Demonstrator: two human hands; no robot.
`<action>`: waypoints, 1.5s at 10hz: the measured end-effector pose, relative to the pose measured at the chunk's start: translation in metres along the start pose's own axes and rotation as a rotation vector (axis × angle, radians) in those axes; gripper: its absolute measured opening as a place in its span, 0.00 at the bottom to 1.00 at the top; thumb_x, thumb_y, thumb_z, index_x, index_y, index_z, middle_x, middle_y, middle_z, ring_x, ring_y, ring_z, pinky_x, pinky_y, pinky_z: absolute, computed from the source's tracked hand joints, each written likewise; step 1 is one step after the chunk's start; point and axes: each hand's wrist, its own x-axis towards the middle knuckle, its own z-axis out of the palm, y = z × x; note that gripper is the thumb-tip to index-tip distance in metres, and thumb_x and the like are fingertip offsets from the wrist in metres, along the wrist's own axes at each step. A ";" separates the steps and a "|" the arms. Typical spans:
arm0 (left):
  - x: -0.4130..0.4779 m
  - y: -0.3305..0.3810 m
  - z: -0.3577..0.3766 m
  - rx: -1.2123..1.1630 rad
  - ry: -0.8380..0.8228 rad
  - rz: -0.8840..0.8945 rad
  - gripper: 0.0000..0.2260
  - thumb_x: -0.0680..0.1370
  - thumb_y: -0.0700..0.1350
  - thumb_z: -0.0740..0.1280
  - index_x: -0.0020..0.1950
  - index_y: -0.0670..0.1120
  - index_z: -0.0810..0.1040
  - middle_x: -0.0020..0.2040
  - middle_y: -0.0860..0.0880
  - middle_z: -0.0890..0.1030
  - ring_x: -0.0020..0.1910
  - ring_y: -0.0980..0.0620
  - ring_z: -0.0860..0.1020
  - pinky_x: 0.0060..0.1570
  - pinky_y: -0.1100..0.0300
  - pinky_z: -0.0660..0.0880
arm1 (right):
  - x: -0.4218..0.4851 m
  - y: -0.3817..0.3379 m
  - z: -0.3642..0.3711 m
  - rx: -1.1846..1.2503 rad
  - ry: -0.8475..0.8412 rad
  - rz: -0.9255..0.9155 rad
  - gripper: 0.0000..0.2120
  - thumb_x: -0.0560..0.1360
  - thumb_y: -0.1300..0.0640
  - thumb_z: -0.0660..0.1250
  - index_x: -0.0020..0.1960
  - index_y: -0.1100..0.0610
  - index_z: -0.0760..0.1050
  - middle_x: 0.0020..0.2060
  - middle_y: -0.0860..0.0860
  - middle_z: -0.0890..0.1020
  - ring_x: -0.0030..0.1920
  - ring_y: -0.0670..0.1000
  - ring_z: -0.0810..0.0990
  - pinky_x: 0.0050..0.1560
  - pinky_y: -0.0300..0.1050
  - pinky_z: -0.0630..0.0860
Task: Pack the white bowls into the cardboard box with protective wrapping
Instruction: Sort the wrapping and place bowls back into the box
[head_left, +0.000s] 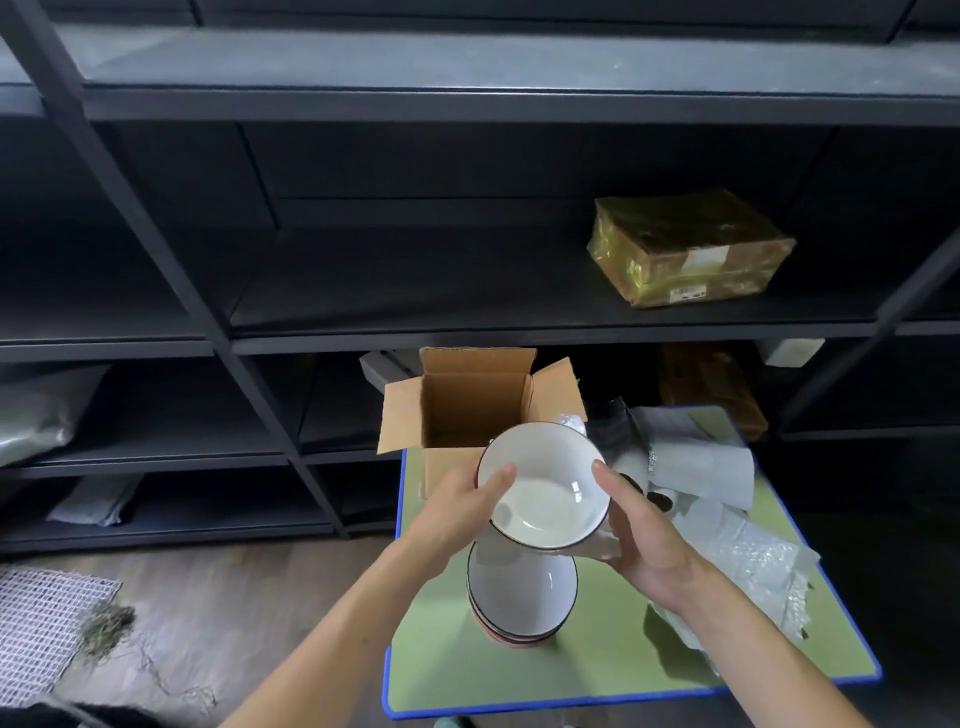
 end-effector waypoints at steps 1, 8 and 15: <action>0.001 -0.004 -0.015 0.033 0.019 -0.007 0.09 0.84 0.51 0.59 0.59 0.54 0.78 0.51 0.54 0.83 0.52 0.54 0.80 0.49 0.60 0.77 | 0.011 0.002 0.009 -0.072 0.012 0.003 0.19 0.83 0.47 0.57 0.67 0.54 0.77 0.61 0.55 0.82 0.61 0.56 0.81 0.59 0.61 0.79; 0.093 0.045 -0.086 0.340 0.268 -0.001 0.14 0.83 0.55 0.57 0.60 0.49 0.76 0.48 0.46 0.82 0.47 0.47 0.81 0.50 0.49 0.81 | 0.137 -0.056 0.048 -0.731 0.201 -0.032 0.18 0.78 0.69 0.55 0.65 0.57 0.71 0.54 0.52 0.78 0.55 0.53 0.78 0.46 0.49 0.84; 0.192 -0.007 -0.043 0.016 0.247 -0.575 0.25 0.81 0.46 0.62 0.76 0.39 0.60 0.72 0.40 0.70 0.70 0.39 0.70 0.67 0.49 0.70 | 0.250 -0.007 0.042 -1.254 0.280 0.452 0.32 0.83 0.60 0.56 0.78 0.70 0.42 0.60 0.61 0.75 0.58 0.60 0.76 0.46 0.46 0.71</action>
